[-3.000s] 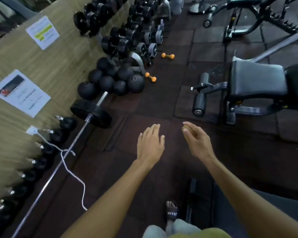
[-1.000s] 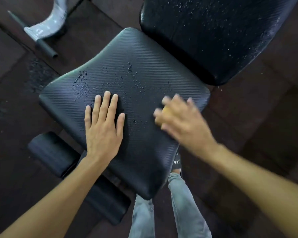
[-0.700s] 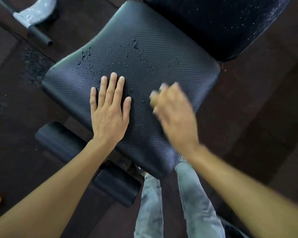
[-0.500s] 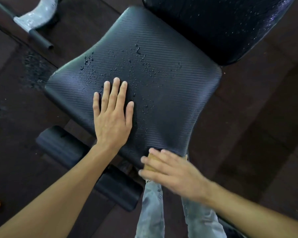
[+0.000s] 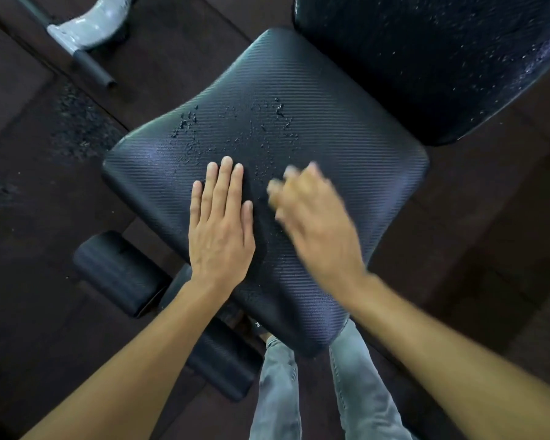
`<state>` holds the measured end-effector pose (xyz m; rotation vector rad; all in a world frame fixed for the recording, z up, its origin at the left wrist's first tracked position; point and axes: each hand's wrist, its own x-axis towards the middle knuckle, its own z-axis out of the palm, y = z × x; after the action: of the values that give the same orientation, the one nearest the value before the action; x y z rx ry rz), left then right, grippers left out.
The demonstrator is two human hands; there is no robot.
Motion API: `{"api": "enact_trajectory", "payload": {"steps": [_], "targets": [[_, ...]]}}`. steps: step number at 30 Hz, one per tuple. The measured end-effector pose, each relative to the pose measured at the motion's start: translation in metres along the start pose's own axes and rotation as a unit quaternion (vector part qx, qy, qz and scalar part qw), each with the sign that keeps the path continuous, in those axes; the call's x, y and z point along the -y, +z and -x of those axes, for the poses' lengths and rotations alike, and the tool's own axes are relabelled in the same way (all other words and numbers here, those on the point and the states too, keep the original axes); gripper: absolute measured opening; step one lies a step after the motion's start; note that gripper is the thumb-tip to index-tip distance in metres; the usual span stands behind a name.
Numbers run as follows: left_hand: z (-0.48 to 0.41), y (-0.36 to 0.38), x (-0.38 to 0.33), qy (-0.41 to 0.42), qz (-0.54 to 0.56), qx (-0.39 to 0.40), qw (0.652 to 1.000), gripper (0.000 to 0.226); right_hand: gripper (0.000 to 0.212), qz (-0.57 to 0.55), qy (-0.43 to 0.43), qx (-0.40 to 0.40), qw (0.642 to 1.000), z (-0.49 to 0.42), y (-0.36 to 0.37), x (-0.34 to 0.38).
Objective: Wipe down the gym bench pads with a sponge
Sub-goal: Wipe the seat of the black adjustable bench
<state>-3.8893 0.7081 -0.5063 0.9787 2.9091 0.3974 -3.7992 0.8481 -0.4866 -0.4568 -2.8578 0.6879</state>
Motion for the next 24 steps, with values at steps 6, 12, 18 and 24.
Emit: {"api": "enact_trajectory", "payload": {"steps": [6,12,18,24], "targets": [[0.000,-0.001,-0.001,-0.003,-0.005,0.000,1.000,0.049,0.040,0.027,-0.107,0.066,0.992,-0.033,-0.022,-0.066],[-0.001,-0.001,-0.002,-0.010,-0.007,0.000,1.000,0.049,0.044,-0.015,0.201,-0.057,0.978,-0.132,-0.013,-0.068],[-0.006,-0.009,-0.009,-0.049,0.070,-0.015,0.996,0.044,0.045,-0.092,0.020,0.086,0.992,-0.066,0.002,0.005],[-0.036,-0.025,-0.058,-0.099,0.107,-0.039,0.989,0.044,0.046,-0.134,0.195,-0.026,0.971,-0.078,-0.027,-0.040]]}}
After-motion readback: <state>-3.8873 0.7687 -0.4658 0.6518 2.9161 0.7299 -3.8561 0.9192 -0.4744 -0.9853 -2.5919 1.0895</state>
